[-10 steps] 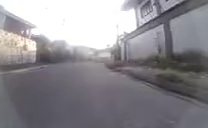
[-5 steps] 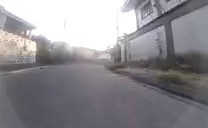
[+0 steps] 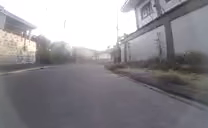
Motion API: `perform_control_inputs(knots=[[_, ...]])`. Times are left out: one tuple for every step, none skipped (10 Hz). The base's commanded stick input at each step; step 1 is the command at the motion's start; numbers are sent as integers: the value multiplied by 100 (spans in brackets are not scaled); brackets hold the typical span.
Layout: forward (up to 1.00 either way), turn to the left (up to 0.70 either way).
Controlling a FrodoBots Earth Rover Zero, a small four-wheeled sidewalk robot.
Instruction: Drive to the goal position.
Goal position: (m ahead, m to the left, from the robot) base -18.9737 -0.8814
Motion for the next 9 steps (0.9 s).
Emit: perform_control_inputs(knots=[[96,43],[100,41],[100,41],[100,41],[86,49],[0,100],[0,100],[0,100],[0,100]])
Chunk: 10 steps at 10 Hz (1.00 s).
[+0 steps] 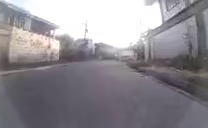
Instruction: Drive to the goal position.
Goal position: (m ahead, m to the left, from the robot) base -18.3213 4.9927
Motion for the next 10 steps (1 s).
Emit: perform_control_inputs(knots=[[0,100],[0,100],[0,100],[0,100],[0,100],[0,100],[0,100],[0,100],[0,100],[0,100]])
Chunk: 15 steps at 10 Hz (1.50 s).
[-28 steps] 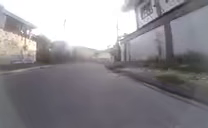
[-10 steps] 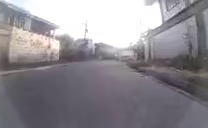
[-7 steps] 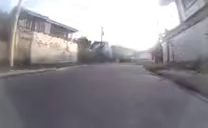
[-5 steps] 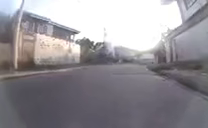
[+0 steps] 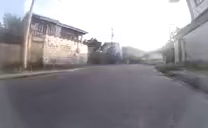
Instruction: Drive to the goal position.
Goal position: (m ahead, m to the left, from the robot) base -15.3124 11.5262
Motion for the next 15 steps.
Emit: perform_control_inputs(knots=[[0,100],[0,100],[0,100],[0,100],[0,100],[0,100],[0,100],[0,100],[0,100],[0,100],[0,100],[0,100],[0,100],[0,100],[0,100]])
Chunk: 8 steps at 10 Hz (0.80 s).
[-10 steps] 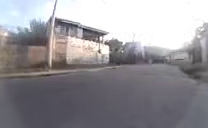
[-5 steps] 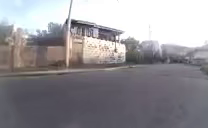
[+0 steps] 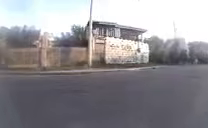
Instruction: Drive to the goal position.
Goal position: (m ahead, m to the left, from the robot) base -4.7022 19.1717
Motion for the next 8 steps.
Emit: perform_control_inputs(knots=[[0,100],[0,100],[0,100],[0,100],[0,100],[0,100],[0,100],[0,100]])
